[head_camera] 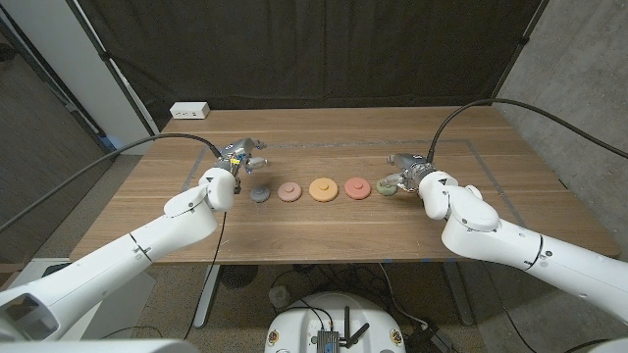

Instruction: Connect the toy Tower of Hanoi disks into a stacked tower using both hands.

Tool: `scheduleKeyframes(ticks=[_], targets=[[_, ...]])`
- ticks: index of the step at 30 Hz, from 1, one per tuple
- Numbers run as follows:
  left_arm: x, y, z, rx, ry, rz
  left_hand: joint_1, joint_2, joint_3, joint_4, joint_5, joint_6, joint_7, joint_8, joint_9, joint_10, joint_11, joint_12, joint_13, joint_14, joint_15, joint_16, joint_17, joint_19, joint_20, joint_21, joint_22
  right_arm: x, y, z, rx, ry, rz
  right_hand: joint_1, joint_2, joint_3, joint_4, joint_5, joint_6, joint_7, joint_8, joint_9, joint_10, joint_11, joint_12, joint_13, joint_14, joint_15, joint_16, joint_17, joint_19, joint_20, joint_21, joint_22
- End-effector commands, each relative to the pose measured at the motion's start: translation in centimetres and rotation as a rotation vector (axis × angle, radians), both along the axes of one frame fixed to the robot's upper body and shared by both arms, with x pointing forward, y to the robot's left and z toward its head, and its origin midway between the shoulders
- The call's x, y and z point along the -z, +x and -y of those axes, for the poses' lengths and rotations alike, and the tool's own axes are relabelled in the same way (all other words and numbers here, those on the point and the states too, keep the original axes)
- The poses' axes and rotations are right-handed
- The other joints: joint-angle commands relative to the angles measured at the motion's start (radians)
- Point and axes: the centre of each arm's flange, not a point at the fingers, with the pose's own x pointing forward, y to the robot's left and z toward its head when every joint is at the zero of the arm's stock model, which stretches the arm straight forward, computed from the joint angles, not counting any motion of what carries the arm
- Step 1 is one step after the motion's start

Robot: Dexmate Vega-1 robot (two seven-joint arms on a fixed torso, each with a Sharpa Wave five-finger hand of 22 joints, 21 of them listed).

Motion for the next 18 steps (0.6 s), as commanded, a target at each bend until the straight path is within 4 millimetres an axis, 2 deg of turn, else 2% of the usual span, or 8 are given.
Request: scheduleKeyframes(ticks=[1, 18], targets=[[0.3, -0.2, -0.2, 0.003, -0.005, 0.001, 0.001, 0.003, -0.001, 0.001, 0.009, 0.006, 0.006, 0.001, 0.003, 0.012, -0.001, -0.002, 0.005, -0.002, -0.074, 0.009, 0.002, -0.010, -0.094, 0.007, -0.002, 0.1, -0.2, -1.8, -0.038, -0.028, -0.012, 0.007, -0.008, -0.005, -0.001, 0.007, -0.007, 0.002, -0.004, 0.000, -0.007, 0.001, 0.001, 0.002, -0.006, -0.130, 0.007, -0.001, -0.003, -0.073, 0.008, -0.002], [0.6, -0.3, -0.3, 0.002, -0.005, -0.005, 0.001, 0.007, -0.005, 0.002, 0.011, 0.009, 0.006, 0.000, 0.004, 0.013, 0.000, -0.005, 0.012, -0.005, -0.074, 0.017, -0.003, -0.015, -0.094, 0.023, -0.012, 0.0, -0.1, -3.3, -0.061, -0.070, -0.025, 0.008, -0.009, -0.008, 0.000, 0.009, -0.019, 0.005, -0.006, -0.001, -0.010, 0.000, 0.002, 0.001, -0.009, -0.130, 0.012, -0.003, -0.007, -0.074, 0.017, -0.008]])
